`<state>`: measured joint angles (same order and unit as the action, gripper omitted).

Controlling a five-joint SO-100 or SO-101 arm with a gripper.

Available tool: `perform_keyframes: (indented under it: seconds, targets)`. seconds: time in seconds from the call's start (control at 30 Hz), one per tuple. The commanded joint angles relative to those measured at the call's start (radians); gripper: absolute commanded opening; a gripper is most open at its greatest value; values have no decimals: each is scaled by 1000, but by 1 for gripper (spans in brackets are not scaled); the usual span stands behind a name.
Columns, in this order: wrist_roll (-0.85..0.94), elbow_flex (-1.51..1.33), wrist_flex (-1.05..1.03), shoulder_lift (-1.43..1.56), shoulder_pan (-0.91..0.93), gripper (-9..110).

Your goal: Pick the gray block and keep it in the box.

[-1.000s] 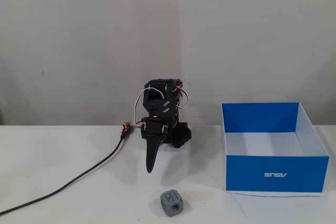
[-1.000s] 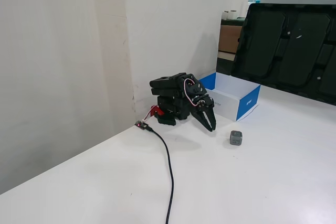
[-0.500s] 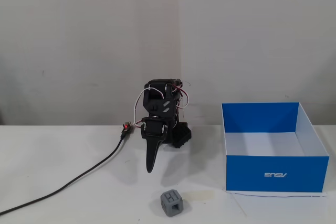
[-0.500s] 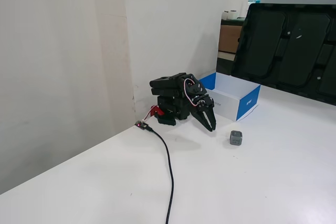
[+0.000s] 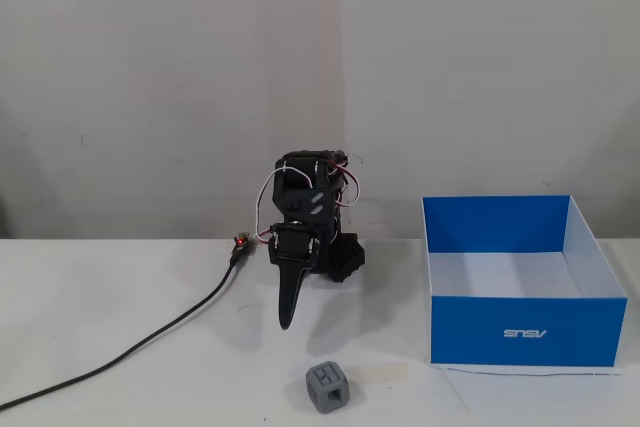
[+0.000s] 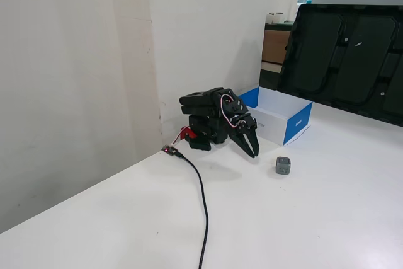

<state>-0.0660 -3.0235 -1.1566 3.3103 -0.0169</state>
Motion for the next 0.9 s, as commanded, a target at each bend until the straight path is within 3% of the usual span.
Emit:
perform_keyframes:
  seconds: [0.0, 0.87]
  targets:
    - [-9, -5, -5, 118, 6, 0]
    - [3, 12, 0, 118, 12, 0]
